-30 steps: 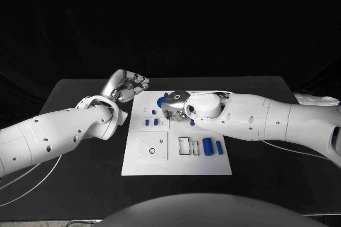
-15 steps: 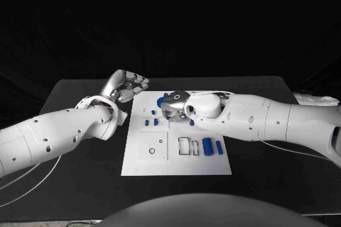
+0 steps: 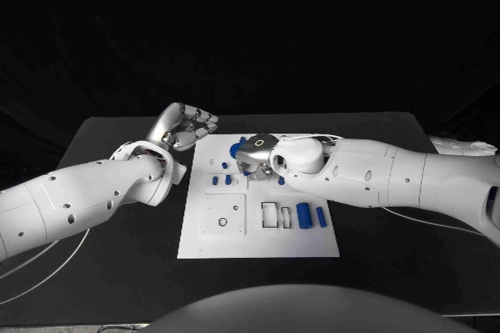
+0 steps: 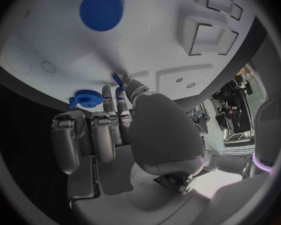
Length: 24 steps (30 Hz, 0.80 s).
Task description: Assemble the parts on the task board
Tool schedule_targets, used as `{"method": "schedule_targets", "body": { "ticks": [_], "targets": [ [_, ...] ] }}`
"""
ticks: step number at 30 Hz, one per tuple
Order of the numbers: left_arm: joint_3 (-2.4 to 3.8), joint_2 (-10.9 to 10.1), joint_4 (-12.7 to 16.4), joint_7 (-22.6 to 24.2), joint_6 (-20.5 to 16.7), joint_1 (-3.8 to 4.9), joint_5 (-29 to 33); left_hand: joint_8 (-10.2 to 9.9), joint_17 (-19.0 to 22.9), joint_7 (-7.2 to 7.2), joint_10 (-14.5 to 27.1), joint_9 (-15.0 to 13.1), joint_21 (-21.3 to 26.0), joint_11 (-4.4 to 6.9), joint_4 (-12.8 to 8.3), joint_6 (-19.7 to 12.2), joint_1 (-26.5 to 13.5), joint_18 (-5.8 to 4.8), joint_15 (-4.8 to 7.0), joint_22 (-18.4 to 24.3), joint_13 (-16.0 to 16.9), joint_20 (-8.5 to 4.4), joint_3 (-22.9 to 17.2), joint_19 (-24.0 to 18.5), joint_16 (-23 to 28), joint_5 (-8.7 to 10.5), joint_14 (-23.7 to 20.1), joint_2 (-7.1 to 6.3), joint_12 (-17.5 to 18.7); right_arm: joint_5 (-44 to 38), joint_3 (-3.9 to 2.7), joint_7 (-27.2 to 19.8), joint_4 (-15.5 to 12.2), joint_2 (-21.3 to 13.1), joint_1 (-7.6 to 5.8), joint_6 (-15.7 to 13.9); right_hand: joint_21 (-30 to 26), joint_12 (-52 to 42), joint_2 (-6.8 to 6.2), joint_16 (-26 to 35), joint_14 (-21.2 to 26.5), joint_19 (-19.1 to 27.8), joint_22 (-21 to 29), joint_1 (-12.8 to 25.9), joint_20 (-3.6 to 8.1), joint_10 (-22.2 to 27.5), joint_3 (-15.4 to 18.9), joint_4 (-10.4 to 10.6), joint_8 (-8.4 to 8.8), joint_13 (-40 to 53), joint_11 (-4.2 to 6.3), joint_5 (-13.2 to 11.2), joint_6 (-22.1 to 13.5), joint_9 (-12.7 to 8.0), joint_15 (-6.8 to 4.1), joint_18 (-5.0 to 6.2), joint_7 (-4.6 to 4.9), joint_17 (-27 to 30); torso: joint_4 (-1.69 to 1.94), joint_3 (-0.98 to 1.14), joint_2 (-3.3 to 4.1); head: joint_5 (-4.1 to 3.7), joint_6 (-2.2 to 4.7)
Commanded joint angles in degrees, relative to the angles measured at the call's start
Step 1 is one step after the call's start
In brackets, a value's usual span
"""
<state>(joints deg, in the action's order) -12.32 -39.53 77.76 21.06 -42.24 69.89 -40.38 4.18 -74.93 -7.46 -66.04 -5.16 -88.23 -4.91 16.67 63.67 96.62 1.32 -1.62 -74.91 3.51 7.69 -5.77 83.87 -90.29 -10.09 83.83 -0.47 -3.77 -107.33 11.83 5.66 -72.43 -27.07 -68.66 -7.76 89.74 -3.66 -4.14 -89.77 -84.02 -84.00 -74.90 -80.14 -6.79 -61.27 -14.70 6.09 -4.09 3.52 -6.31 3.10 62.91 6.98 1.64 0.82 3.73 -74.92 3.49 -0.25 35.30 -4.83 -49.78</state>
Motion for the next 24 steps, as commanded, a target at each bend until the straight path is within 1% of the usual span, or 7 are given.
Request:
{"method": "schedule_targets", "body": {
  "ticks": [1, 2, 3, 7, 17, 22, 24],
  "targets": [
    [0.06, 0.2, 0.02, 0.39, 0.52, 0.08, -0.18, 0.09, -15.07, 0.03, -0.32, -0.08, -0.33, 0.09, 0.08, 0.27, 0.0, -0.94, 0.42, -14.6, 0.0, -0.35, -0.39, 5.05, 0.29, 0.19, 6.17, 0.05, 0.12, 0.24, 0.01, 0.1, -0.07, 0.05, 0.04, 0.4, 0.26, -0.4, 0.56, -0.23, -5.98, -6.0, -15.1, 0.05, -0.39, -0.61, 0.16, -0.31, -0.81, 0.14, 0.92, -0.25, 1.63, 0.44, -0.39, -0.82, 0.54, -15.08, 0.01, -0.01, 0.0, 0.01, 0.01],
    [0.06, 0.21, 0.01, 0.39, 0.54, 0.08, -0.18, 0.09, -15.07, 0.03, -0.32, -0.08, -0.33, 0.09, 0.08, 0.27, 0.0, -0.94, 0.42, -14.6, 0.0, -0.35, -0.39, 5.05, 0.29, 0.19, 6.17, 0.05, 0.12, 0.26, 0.01, 0.13, -0.05, 0.07, 0.04, 0.58, 0.26, -0.54, 0.88, -0.23, -5.98, -6.0, -15.1, -0.31, -0.16, -1.16, 0.0, -0.52, -1.0, 0.15, 1.89, -0.24, 2.12, 0.59, -1.01, -0.82, 1.14, -15.08, 0.0, -0.01, 0.0, 0.02, 0.02],
    [0.06, 0.23, 0.0, 0.39, 0.55, 0.08, -0.18, 0.09, -15.07, 0.03, -0.32, -0.08, -0.33, 0.09, 0.08, 0.27, 0.0, -0.94, 0.42, -14.6, 0.0, -0.35, -0.39, 5.05, 0.29, 0.19, 6.17, 0.05, 0.12, 0.28, 0.01, 0.17, -0.03, 0.08, 0.04, 0.78, 0.26, -0.7, 1.17, -0.23, -5.98, -6.0, -15.1, -0.53, 0.1, -1.77, -0.15, -0.63, -1.17, 0.15, 2.49, -0.25, 2.57, 0.74, -1.51, -0.82, 1.3, -15.08, 0.01, -0.01, 0.01, 0.02, 0.01],
    [0.06, 0.29, -0.02, 0.38, 0.56, 0.08, -0.18, 0.09, -15.07, 0.03, -0.32, -0.08, -0.33, 0.09, 0.08, 0.27, 0.0, -0.94, 0.42, -14.6, 0.0, -0.35, -0.39, 5.05, 0.29, 0.19, 6.17, 0.05, 0.12, 0.32, 0.01, 0.26, 0.02, 0.07, 0.04, 1.06, 0.26, -1.24, 1.98, -0.23, -5.98, -6.0, -15.1, -1.05, 0.87, -4.07, -0.58, -0.83, -1.75, 0.14, 3.11, -0.26, 3.96, 1.22, -2.3, -0.82, 0.99, -15.08, 0.02, -0.03, 0.02, -0.03, 0.02],
    [0.06, 0.41, -0.09, 0.4, 0.53, 0.08, -0.19, 0.09, -15.07, 0.04, -0.34, -0.08, -0.34, 0.11, 0.07, 0.3, 0.05, -0.94, 0.44, -14.6, 0.0, -0.36, -0.48, 5.05, 0.29, 0.18, 6.17, 0.1, 0.13, 0.34, 0.02, 0.34, -0.01, -0.02, 0.05, -0.08, 0.26, -1.15, 2.6, -0.23, -5.98, -6.0, -15.1, -1.13, 1.6, -6.32, -0.78, -0.79, -2.29, 0.02, 3.64, -0.22, 5.35, 1.93, -2.92, -0.82, 0.56, -15.08, 0.01, -0.01, -0.01, -0.02, -0.02],
    [0.06, 0.4, -0.06, 0.4, 0.55, 0.08, -0.19, 0.09, -15.07, 0.04, -0.34, -0.08, -0.34, 0.11, 0.07, 0.3, 0.05, -0.94, 0.44, -14.6, 0.0, -0.36, -0.48, 5.05, 0.29, 0.18, 6.17, 0.1, 0.13, 0.54, 0.02, 0.57, -0.22, -0.3, 0.08, -1.67, 0.26, -1.05, 2.7, -0.23, -5.98, -6.0, -15.1, -1.39, 1.76, -7.13, -0.9, -1.0, -2.44, 0.02, 3.71, -0.19, 5.7, 2.22, -3.04, -0.82, 0.47, -15.08, 0.0, -0.01, 0.01, -0.01, 0.0],
    [0.06, 0.36, -0.04, 0.4, 0.56, 0.08, -0.19, 0.09, -15.07, 0.04, -0.34, -0.08, -0.34, 0.11, 0.07, 0.3, 0.05, -0.94, 0.44, -14.6, 0.0, -0.36, -0.48, 5.05, 0.29, 0.18, 6.17, 0.1, 0.13, 1.18, 0.02, 0.72, -0.31, -0.51, 0.1, -2.46, 0.26, -1.01, 2.7, -0.23, -5.98, -6.0, -15.1, -1.53, 1.81, -7.42, -0.94, -1.13, -2.51, 0.01, 3.74, -0.18, 5.85, 2.34, -3.06, -0.82, 0.43, -15.08, -0.02, 0.02, 0.0, 0.06, 0.11]
  ]
}}
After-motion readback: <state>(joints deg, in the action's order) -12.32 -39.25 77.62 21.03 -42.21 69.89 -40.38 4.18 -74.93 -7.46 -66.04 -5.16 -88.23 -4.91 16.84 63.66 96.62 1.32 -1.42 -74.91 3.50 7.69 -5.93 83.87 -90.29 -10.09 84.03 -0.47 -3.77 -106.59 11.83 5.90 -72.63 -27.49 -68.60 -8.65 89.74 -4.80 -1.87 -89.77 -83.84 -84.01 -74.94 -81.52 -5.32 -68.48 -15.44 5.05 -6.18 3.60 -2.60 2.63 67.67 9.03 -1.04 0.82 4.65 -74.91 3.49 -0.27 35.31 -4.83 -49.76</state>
